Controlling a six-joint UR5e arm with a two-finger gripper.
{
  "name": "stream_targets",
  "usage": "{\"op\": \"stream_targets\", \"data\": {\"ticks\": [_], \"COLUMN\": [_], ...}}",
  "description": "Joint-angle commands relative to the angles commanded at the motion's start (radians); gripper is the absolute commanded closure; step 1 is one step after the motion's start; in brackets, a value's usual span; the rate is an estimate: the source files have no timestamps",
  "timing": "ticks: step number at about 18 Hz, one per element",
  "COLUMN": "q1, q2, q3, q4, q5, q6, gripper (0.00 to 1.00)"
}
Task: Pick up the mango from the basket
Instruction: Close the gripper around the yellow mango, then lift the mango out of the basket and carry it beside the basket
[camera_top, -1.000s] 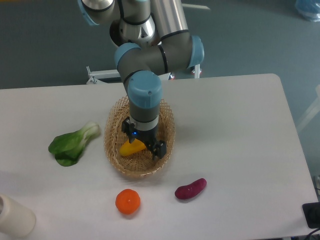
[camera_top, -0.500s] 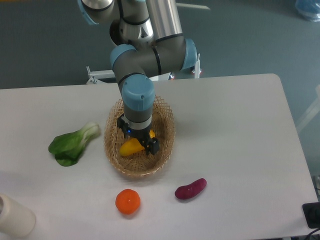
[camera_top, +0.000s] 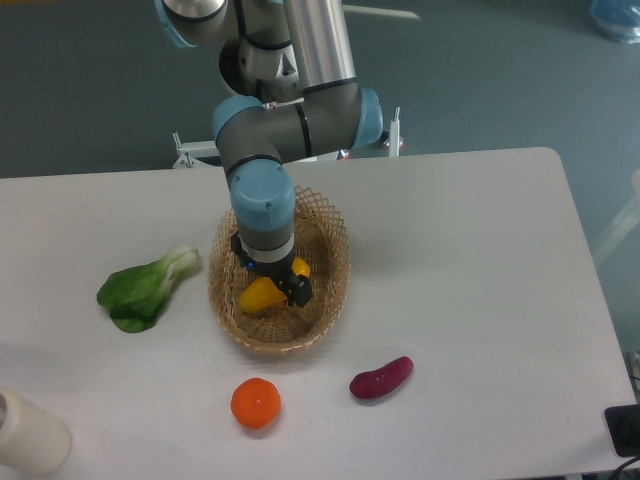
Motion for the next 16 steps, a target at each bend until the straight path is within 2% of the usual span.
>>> {"op": "stream_targets", "data": {"ticks": [2, 5, 10, 16], "q1": [-0.003, -0.003, 0.004, 0.05], "q2": [0.0, 0.005, 0.014, 0.018], "q3": [0.0, 0.005, 0.029, 0.175], "q4": [-0.005, -0.006, -0.017, -0.173], "q5": [0.002, 0.0, -0.006, -0.032], "q6": [-0.002, -0.002, 0.006, 0.012], "gripper": [0.53, 0.64, 0.64, 0.64]}}
